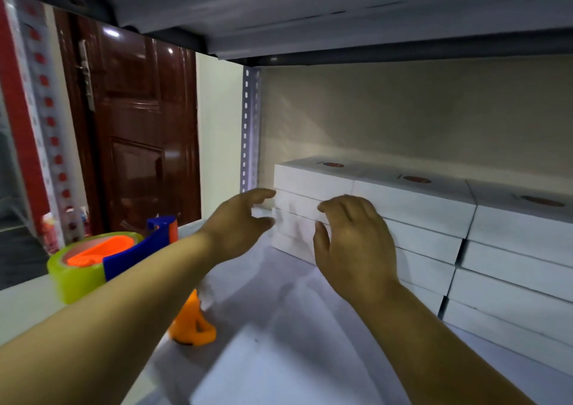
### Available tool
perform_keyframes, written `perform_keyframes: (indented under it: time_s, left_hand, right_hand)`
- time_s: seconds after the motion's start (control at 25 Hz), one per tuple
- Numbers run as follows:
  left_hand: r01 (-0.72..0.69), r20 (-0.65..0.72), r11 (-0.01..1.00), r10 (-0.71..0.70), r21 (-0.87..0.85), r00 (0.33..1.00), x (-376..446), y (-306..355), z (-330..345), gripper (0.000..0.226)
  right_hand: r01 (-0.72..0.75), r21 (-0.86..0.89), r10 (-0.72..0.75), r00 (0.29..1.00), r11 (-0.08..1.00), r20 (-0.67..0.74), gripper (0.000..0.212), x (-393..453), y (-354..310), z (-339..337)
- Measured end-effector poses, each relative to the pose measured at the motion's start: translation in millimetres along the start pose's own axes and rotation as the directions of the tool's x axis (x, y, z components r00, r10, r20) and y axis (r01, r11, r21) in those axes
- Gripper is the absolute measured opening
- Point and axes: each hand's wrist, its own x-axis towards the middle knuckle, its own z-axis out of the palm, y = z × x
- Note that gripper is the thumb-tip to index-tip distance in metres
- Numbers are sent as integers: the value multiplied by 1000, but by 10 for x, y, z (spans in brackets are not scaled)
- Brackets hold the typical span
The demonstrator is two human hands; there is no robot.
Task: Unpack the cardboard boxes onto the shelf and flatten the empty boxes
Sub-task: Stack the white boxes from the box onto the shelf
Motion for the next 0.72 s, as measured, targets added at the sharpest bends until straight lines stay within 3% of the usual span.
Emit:
perform_keyframes:
  time_s: [0.08,0.16,0.4,0.72]
  left_hand:
    - [-15,-82,1000,13,-17,997,-161,1,-169,28]
    - [-14,-143,999,6,-52,990,-368,4,-366,27]
    - [64,-289,991,-96,-118,953,-1052,-61,-852,16]
    - [182,-377,973,-224,-143,899,-2144,-304,-1265,8]
  right_hand:
    - [-61,96,53,995,994,81,23,21,-117,-153]
    - [-115,148,83,975,982,207,27,64,-206,-249]
    - [-190,408,-7,900,893,435,22,170,-567,-560]
    - [-67,649,-267,876,757,402,16,8,-1377,-871]
